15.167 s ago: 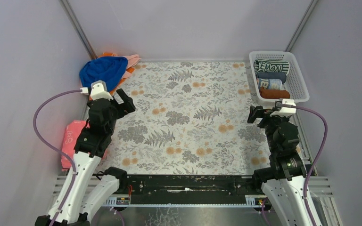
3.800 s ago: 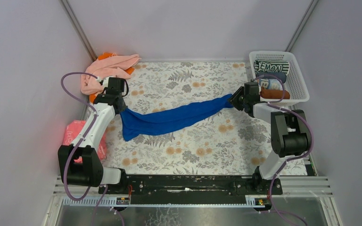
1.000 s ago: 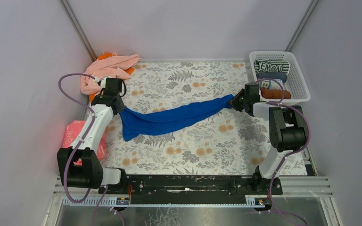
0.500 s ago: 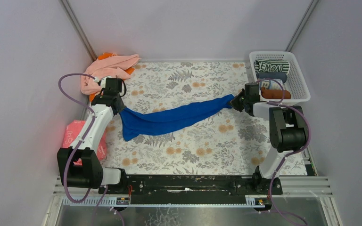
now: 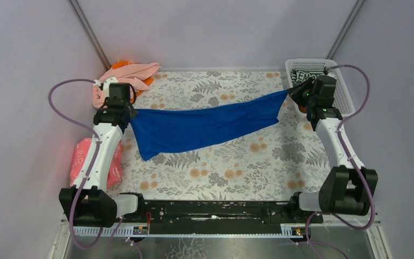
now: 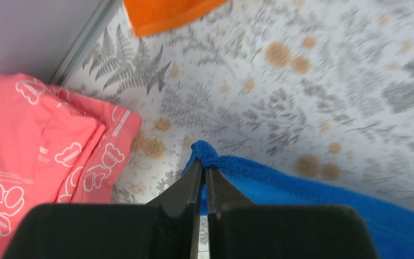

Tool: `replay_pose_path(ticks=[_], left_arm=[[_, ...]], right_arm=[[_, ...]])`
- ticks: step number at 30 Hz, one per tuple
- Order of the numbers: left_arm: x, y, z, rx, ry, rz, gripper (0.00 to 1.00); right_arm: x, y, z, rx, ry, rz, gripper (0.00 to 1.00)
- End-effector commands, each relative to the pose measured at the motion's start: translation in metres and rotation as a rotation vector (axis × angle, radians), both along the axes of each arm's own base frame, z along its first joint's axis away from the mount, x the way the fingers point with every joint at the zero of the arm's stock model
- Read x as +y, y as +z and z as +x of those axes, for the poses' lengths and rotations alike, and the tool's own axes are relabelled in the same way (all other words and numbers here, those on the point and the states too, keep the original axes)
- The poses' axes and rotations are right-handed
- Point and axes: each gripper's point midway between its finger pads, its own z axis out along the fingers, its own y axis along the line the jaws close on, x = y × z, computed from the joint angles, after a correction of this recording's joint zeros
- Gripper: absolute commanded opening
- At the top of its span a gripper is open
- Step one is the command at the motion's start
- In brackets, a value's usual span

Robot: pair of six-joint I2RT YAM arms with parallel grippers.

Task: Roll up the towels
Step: Flatten out the towel at the center of the board.

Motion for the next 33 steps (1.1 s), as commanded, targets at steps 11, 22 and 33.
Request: replay_pose_path(ticks=[11,22,33], left_arm=[[0.0,0.186,-0.098,-0.528,0.02,-0.041,0.0],[-0.006,0.184,-0.121,-0.505,-0.027,-0.044,0.0],[-0.013,0.004,0.005,-0.018,-0.046,-0.076,0.0]], right_arm=[[-0.037,0.178,-0.152,-0.336,-0.104,-0.307,0.0],[-0.04,0.199,-0.19,-0.376,-0.124,-0.384,0.0],[-0.029,0.04,-0.043,-0.107,0.064,-0.25,0.0]])
